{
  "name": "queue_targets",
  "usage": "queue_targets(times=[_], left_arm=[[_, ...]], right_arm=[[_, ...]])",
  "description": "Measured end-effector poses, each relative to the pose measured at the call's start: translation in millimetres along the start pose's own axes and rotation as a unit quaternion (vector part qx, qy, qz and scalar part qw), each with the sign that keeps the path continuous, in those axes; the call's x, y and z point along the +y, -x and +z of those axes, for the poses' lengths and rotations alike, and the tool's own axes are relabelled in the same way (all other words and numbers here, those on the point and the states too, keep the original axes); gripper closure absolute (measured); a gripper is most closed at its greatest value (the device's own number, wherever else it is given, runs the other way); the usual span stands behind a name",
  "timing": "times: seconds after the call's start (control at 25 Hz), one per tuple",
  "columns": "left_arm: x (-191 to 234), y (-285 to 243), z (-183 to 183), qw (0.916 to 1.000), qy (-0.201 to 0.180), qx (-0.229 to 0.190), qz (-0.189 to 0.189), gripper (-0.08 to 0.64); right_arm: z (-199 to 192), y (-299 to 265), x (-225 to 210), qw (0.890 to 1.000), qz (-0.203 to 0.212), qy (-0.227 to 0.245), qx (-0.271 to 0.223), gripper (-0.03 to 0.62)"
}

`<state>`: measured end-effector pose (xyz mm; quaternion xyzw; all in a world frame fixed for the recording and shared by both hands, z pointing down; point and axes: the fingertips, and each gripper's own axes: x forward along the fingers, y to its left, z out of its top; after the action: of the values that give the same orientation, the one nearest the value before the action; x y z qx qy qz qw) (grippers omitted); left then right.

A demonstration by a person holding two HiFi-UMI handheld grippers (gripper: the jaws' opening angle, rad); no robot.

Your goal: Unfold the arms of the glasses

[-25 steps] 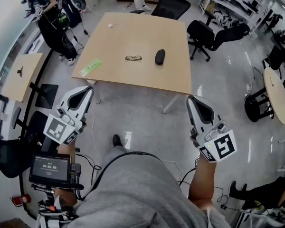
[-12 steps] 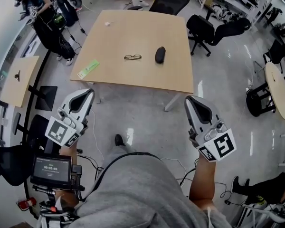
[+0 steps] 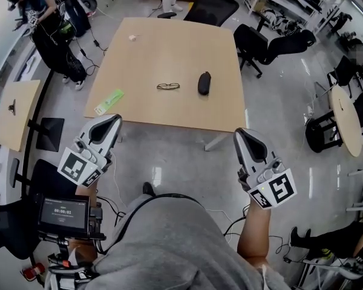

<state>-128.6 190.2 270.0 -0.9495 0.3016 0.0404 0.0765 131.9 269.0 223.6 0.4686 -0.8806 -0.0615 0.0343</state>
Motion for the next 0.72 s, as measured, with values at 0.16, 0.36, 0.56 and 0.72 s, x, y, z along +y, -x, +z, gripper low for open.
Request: queue_targets(times=[0.16, 0.36, 0.56, 0.72], left_arm=[[40, -9, -9, 0.9998, 0.01, -0.008, -0.012, 0.554], [98, -17, -22, 0.9991, 0.019, -0.012, -0.037, 0.554], [102, -24, -32, 0.9981, 0.025, -0.007, -0.056, 0.554], [120, -37, -45, 0.9974, 0.039, -0.011, -0.06, 0.554]], right_arm=[[3, -42, -4, 1.0, -0.01, 0.008, 0.002, 0.584], [3, -104, -5, 0.999, -0.026, 0.015, 0.011, 0.584], [3, -117, -4, 0.999, -0.029, 0.018, 0.019, 0.584], [-4, -142, -15, 0.999, -0.027, 0.023, 0.035, 0.584]])
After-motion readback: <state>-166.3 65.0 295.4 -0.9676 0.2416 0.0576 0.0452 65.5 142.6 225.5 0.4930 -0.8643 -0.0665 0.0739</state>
